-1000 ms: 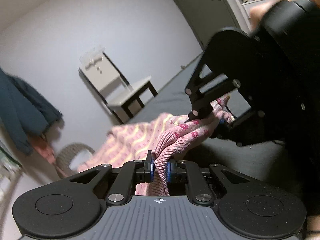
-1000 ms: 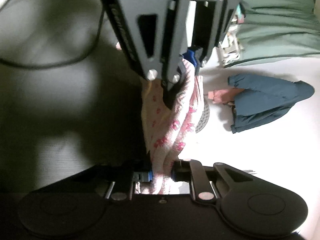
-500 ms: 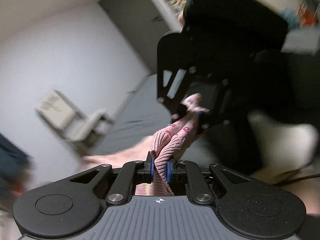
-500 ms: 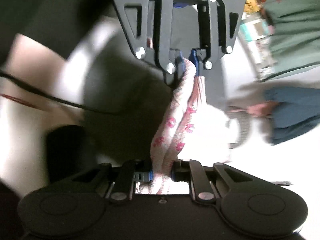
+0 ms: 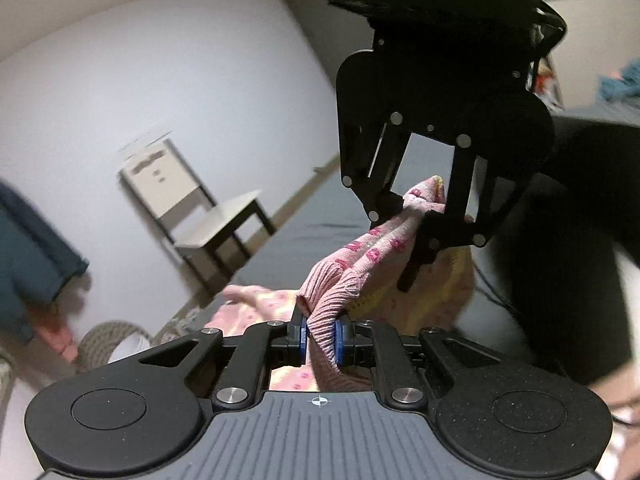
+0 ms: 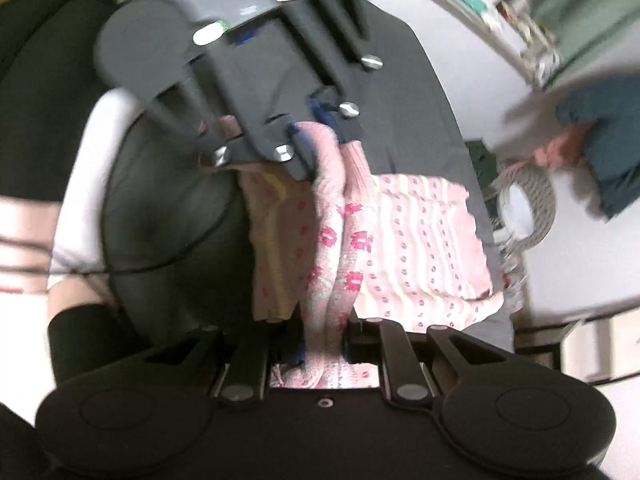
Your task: Fold clothes
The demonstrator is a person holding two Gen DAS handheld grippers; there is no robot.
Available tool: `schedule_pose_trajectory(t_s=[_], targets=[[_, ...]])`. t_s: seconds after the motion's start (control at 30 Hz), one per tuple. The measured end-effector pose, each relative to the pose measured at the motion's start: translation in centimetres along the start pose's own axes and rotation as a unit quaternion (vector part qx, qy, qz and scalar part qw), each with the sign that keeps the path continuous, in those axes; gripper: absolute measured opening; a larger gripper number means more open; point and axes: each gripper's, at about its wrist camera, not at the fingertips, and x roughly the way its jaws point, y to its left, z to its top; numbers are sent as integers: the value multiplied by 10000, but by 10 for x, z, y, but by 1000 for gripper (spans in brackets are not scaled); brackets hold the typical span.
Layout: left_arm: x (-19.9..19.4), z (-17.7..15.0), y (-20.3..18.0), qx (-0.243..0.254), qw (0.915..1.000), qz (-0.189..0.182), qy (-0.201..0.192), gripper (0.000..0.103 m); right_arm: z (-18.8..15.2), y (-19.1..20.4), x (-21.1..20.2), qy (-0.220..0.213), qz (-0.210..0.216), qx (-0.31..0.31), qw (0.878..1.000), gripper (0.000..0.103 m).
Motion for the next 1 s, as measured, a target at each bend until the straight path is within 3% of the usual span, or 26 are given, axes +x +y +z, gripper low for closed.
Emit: schedule_pose_trajectory(t_s=[0.03,0.1,0.2,0.23,0.27,0.33,0.4,0.53,0.7,0.77,0.87,1.0], targets=[[3,-3,5,-119,9999,26,2,13,4,-12,3,39,125,92,9999,16],[6,-13,14,-364,9993,115,4,24,8,-31,13,77,299,96,9995,16],[1,-33,26,-757,9963,404,-109,68,10,-52,32,316,458,183,9983,16],[-2,-41,30,-919,9942,511,-220,90,9,-53,37,340,462,158,9982,16],[-9,-50,32,-1112,9917,582,-296,96,7,-55,42,365,465,134,9982,16],[-7,-62,41,-1537,9866,478,-273,96,10,-59,51,386,479,62,9981,16],[6,-72,44,-1661,9849,486,-51,96,15,-74,62,383,497,1,9980,16],[33,-92,22,-962,9916,636,584,96,21,-89,78,372,589,-47,9976,17],[52,-101,25,-864,9913,483,866,96,26,-103,96,337,719,-209,9966,17],[59,-104,27,-858,9908,414,964,83,25,-107,102,332,772,-170,9963,17],[60,-107,42,-1430,9839,388,999,57,22,-115,115,359,846,-34,9958,17],[73,-120,52,-1920,9741,362,1141,45,17,-128,130,339,946,227,9947,18]])
